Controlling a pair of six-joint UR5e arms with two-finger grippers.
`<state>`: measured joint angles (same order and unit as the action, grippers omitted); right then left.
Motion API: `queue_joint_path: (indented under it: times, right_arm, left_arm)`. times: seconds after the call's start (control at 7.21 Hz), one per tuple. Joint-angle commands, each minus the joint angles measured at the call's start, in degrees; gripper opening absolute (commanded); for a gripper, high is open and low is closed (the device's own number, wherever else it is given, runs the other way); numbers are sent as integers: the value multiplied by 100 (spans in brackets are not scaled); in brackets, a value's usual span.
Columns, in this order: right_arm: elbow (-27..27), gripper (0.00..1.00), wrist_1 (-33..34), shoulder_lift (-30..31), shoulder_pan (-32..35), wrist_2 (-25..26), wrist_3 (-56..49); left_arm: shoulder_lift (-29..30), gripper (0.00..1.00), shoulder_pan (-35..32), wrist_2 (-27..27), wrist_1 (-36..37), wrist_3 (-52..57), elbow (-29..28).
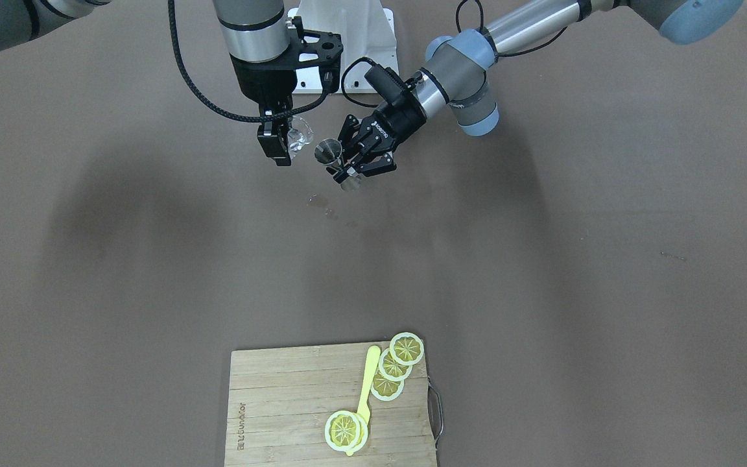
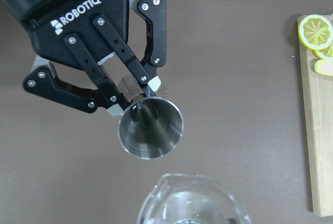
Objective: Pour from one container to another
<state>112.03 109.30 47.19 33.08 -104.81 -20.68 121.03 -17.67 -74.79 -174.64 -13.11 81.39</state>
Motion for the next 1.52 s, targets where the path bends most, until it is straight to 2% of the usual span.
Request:
queue_joint_path:
  times: [0.0,1.39]
  right_arm:
    - [-6,0,30,-25,-256,206,-15]
    - [-32,0,802,-315,-416,506,-50]
  left_arm:
    - [0,0,0,0,0,-7,0]
    - [0,0,0,0,-9,-7,9]
